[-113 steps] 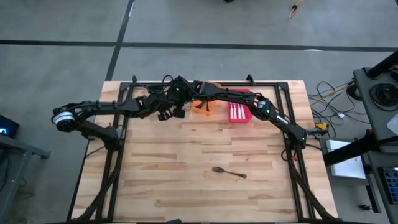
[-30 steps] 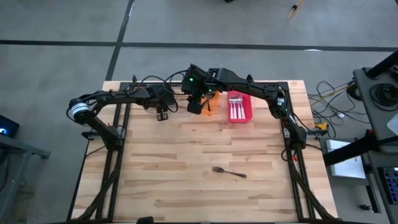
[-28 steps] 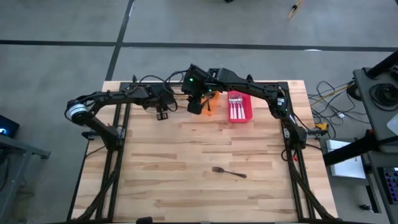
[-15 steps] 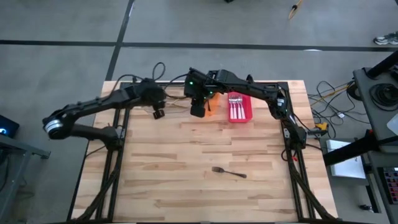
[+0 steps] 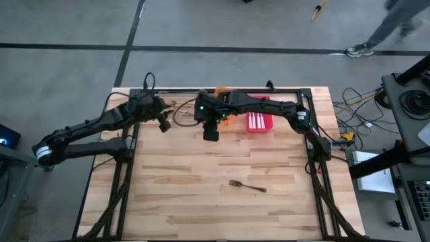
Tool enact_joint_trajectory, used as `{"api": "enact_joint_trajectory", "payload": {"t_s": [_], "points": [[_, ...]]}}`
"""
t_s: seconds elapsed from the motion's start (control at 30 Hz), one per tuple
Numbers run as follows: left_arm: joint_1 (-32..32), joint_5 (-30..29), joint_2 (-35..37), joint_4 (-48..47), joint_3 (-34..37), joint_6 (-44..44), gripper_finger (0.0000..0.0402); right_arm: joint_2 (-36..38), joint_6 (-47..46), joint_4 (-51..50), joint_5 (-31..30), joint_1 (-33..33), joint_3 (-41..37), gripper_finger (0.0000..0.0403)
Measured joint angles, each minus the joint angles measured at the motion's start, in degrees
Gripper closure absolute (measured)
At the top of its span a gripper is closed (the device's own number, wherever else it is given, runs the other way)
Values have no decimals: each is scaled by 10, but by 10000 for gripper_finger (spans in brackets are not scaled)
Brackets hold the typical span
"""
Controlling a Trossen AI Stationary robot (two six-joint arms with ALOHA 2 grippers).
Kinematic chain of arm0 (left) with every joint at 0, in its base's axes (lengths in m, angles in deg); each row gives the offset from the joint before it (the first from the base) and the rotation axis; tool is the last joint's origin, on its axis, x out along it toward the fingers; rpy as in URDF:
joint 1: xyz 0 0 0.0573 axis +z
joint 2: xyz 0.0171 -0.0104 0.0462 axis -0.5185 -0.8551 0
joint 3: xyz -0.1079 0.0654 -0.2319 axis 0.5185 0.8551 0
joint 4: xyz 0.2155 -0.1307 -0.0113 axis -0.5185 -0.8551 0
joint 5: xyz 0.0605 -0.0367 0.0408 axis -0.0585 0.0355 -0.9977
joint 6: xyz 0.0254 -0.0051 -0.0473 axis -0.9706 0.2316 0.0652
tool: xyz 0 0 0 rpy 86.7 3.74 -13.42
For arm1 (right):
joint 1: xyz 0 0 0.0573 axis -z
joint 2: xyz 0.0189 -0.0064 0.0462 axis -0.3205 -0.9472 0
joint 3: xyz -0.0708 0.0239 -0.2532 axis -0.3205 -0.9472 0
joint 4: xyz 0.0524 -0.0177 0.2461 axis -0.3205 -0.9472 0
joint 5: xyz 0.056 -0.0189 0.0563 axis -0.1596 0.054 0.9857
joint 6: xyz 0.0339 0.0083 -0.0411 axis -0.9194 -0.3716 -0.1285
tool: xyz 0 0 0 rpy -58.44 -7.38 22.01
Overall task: Sort silverware by color (type)
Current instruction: Put the black fork into the orange bin
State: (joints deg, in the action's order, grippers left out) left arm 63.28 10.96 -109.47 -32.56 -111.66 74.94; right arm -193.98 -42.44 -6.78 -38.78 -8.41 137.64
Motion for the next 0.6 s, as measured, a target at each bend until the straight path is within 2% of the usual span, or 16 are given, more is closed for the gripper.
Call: {"api": "enact_joint_trajectory", "payload": {"t_s": [0.33, 0.6], "points": [[0, -1, 22, 64, 32, 17, 319, 7, -12, 68, 0, -25, -100, 285], [0, -1, 18, 107, 36, 19, 320, 68, -24, 211, -1, -29, -276, 296]]}}
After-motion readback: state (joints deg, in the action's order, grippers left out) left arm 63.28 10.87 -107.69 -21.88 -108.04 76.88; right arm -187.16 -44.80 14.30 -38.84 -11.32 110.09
